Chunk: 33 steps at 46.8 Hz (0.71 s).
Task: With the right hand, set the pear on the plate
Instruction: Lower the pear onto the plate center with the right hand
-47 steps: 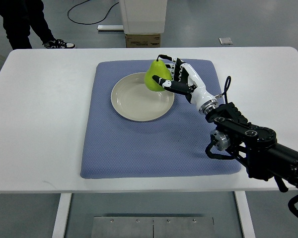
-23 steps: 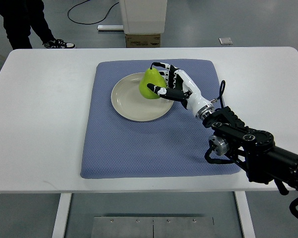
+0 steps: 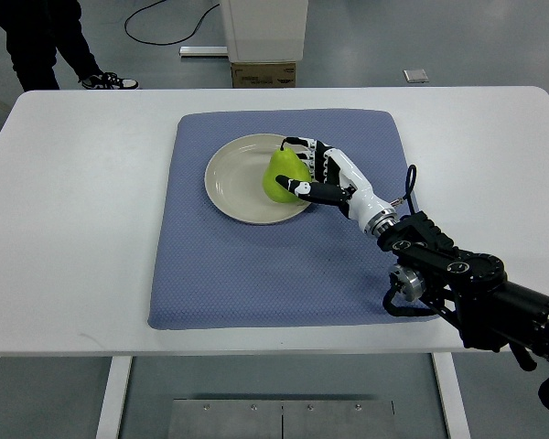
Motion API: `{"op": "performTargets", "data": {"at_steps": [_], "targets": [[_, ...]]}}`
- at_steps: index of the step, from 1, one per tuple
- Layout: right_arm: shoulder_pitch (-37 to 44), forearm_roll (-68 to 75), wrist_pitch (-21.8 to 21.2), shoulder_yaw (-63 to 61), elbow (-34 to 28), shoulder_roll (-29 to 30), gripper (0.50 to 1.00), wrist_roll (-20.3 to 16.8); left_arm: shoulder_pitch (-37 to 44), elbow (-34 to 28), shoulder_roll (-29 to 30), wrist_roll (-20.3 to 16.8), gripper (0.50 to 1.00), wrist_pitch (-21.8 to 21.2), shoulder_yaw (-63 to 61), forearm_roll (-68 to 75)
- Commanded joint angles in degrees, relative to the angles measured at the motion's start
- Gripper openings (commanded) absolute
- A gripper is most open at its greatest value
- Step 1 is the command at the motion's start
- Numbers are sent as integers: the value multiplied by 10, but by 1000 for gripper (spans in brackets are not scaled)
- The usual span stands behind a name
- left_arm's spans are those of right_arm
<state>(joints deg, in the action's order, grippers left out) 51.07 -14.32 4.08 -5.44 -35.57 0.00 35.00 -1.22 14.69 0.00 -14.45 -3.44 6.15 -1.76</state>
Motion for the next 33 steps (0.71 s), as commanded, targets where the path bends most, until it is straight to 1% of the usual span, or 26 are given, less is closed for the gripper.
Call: {"op": "performTargets", "data": {"at_steps": [1, 4, 6, 8, 11, 13, 15, 17, 19, 24, 33], "targets": [[-2, 3, 4, -1, 3, 0, 500, 0, 0, 0, 0, 0, 1000, 0, 0, 0], [-3, 3, 5, -4, 5, 0, 500, 0, 0, 0, 0, -1, 1000, 0, 0, 0], [-3, 4, 6, -5, 7, 0, 558, 0, 0, 0, 0, -1, 1000, 0, 0, 0], [-3, 4, 5, -6, 9, 0, 602, 0, 0, 0, 0, 0, 1000, 0, 0, 0], [-3, 4, 6, -7, 11, 0, 704, 0, 0, 0, 0, 0, 1000, 0, 0, 0], [-2, 5, 6, -7, 12, 0, 786, 0, 0, 0, 0, -1, 1000, 0, 0, 0], [-2, 5, 5, -9, 12, 0, 842, 0, 0, 0, 0, -1, 1000, 0, 0, 0], [-1, 5, 5, -13, 12, 0, 920, 0, 0, 0, 0, 0, 1000, 0, 0, 0], [-2, 5, 6, -18, 12, 0, 978, 0, 0, 0, 0, 0, 1000, 0, 0, 0], [0, 5, 5, -20, 12, 0, 993, 0, 0, 0, 0, 0, 1000, 0, 0, 0], [3, 4, 4, -19, 10, 0, 998, 0, 0, 0, 0, -1, 1000, 0, 0, 0]]}}
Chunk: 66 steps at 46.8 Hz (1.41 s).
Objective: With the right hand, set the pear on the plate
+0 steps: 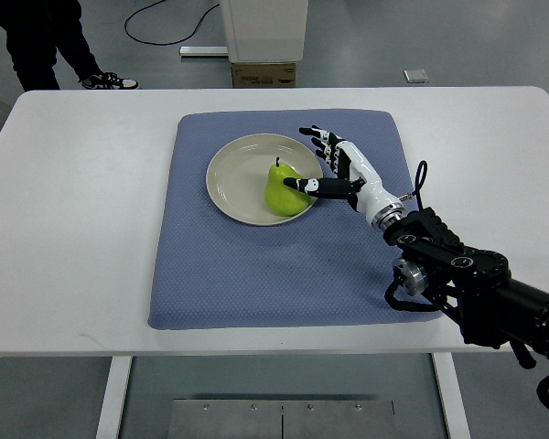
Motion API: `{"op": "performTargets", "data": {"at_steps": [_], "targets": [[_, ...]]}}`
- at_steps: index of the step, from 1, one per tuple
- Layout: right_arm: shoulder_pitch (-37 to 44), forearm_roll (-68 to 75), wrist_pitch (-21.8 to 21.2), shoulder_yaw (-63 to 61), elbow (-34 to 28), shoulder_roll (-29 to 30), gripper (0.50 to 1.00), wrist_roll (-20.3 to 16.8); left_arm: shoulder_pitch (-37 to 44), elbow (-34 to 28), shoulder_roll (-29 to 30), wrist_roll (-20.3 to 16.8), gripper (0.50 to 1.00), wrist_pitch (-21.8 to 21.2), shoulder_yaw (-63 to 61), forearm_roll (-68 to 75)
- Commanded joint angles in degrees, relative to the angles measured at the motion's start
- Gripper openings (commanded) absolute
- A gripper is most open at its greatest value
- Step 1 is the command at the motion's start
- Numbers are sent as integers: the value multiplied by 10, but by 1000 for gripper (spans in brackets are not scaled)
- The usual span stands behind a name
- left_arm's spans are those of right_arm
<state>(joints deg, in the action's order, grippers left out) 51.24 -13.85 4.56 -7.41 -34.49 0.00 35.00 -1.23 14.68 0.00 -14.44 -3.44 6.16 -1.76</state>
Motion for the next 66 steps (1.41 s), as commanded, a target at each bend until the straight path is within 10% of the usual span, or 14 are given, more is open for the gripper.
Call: {"op": "performTargets", "data": {"at_steps": [1, 66], "targets": [[1, 0, -1, 0, -1, 0, 998, 0, 0, 0, 0, -1, 1000, 0, 0, 0], [-39, 3, -21, -179, 13, -79, 998, -23, 0, 0, 0, 0, 1000, 0, 0, 0]]}}
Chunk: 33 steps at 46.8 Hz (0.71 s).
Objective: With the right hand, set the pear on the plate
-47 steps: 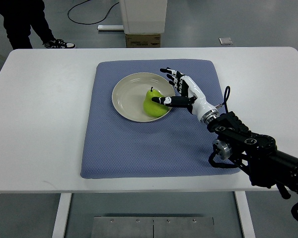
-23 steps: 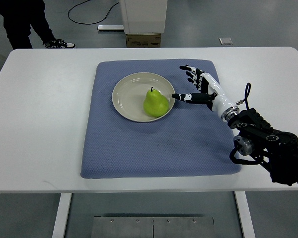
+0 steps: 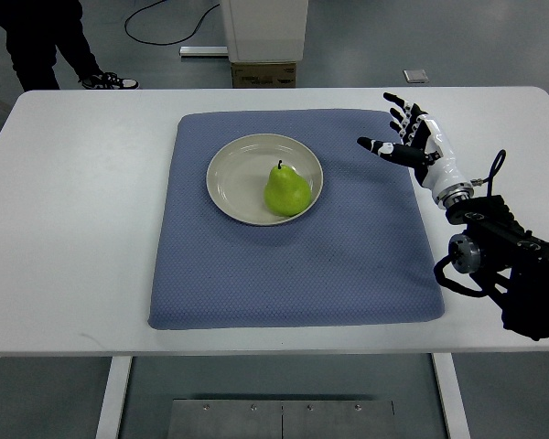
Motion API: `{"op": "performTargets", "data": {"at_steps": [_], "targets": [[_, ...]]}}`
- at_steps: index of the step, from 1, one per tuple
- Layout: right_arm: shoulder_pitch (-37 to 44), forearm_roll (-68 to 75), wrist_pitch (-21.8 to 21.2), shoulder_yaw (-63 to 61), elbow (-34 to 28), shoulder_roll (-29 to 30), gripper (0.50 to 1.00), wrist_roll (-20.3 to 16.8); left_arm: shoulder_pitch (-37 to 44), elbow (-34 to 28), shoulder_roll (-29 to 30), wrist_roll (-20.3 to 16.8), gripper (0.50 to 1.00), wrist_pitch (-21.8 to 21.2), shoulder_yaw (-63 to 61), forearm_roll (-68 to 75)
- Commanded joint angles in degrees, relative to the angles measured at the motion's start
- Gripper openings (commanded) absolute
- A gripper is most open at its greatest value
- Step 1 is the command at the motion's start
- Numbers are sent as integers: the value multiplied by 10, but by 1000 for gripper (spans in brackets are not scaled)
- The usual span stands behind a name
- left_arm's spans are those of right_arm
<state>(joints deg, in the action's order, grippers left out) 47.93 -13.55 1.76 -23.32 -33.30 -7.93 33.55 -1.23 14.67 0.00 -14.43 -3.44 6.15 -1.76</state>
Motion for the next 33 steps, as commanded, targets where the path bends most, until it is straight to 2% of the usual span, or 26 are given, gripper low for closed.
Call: {"op": "performTargets", "data": {"at_steps": [1, 11, 33], "targets": [[-7, 0, 10, -26, 1, -1, 998, -13, 0, 0, 0, 0, 1000, 0, 0, 0], [-20, 0, 29, -82, 1, 1, 998, -81, 0, 0, 0, 0, 1000, 0, 0, 0], [-21, 0, 28, -83, 0, 2, 1000, -79, 0, 0, 0, -1, 1000, 0, 0, 0]]}}
